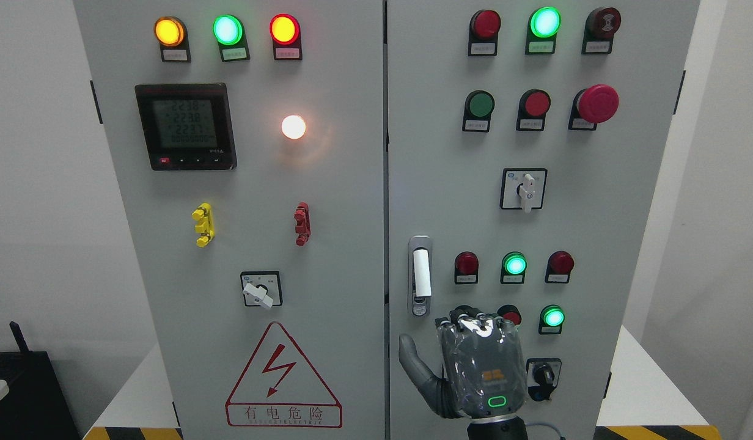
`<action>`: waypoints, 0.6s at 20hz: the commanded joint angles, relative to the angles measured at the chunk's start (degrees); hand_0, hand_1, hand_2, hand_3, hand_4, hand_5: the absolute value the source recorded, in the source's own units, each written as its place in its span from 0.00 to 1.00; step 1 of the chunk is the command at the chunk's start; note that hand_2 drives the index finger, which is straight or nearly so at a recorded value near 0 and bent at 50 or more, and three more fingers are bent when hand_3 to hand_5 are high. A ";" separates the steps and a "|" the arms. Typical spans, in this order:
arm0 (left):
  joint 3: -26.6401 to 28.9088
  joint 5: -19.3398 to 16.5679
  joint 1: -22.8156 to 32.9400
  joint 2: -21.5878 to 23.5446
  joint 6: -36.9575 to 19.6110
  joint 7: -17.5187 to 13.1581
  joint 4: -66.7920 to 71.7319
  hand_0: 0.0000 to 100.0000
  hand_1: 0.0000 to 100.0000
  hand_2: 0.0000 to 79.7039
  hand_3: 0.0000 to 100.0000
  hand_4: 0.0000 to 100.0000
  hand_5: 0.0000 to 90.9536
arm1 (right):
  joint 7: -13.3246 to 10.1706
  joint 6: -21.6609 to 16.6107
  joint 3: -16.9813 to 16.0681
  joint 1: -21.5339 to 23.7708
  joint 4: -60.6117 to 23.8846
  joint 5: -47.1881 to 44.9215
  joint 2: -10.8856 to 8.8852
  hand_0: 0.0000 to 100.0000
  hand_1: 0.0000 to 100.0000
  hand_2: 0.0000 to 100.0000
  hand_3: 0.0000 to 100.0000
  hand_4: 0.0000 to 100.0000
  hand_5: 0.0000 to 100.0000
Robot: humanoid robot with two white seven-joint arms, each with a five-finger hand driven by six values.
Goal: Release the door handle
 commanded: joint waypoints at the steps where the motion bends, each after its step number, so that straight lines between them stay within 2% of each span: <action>1: 0.62 0.00 0.00 0.00 0.05 -0.02 0.97 0.12 0.39 0.00 0.00 0.00 0.00 | 0.14 0.02 -1.06 -2.59 2.19 -1.70 0.16 0.40 0.04 1.00 1.00 1.00 0.98; 5: 0.62 0.00 0.00 0.00 -0.04 -0.02 0.97 0.12 0.39 0.00 0.00 0.00 0.00 | 1.02 0.02 -1.15 -3.48 3.16 -2.23 0.25 0.40 0.03 1.00 1.00 1.00 0.98; 12: 0.62 0.00 0.00 0.00 0.05 -0.02 0.97 0.12 0.39 0.00 0.00 0.00 0.00 | 1.02 0.02 -2.56 -3.74 3.60 -2.50 0.16 0.40 0.03 1.00 1.00 1.00 0.98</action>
